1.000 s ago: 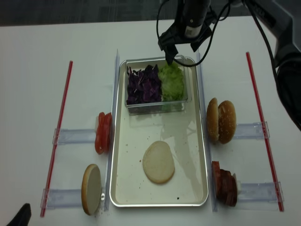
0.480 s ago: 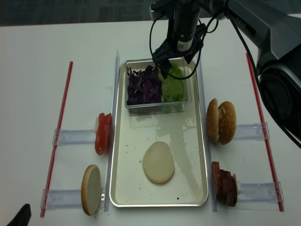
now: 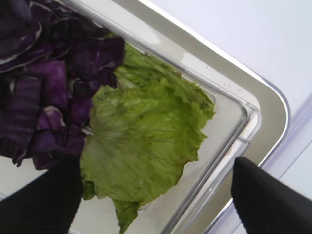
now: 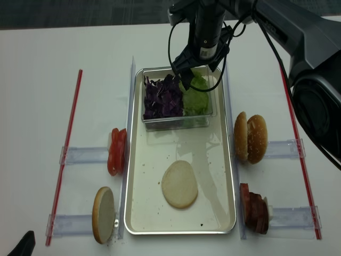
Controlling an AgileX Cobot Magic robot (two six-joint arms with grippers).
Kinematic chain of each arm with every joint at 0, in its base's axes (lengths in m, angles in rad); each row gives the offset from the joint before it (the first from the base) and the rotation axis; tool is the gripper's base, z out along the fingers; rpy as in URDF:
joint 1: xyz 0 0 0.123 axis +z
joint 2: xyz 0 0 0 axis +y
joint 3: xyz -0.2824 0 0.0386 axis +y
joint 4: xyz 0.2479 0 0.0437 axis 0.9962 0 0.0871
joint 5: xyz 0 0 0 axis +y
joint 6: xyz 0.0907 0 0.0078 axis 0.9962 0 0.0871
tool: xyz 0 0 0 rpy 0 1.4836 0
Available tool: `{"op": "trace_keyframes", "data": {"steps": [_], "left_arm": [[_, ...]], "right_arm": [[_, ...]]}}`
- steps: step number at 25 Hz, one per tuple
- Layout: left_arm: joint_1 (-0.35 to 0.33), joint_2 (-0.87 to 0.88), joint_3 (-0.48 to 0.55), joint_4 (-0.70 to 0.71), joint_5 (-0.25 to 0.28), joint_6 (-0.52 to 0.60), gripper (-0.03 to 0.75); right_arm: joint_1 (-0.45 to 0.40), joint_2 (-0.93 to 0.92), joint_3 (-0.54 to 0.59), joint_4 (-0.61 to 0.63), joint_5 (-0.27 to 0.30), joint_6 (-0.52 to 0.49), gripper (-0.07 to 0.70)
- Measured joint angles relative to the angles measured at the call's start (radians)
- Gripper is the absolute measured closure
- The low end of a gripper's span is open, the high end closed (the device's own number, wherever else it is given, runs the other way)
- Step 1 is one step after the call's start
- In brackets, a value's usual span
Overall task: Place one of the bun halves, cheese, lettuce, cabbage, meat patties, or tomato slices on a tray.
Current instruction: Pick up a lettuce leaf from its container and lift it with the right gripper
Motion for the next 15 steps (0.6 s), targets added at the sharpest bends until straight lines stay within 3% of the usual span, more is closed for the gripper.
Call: {"op": "trace_keyframes", "data": {"steps": [15], "left_arm": [[0.000,0.000,0.000,0.000,0.000,0.000,0.151]], "right_arm": [[0.031,0.000,0.000,0.006,0.000,-0.012,0.007]]}}
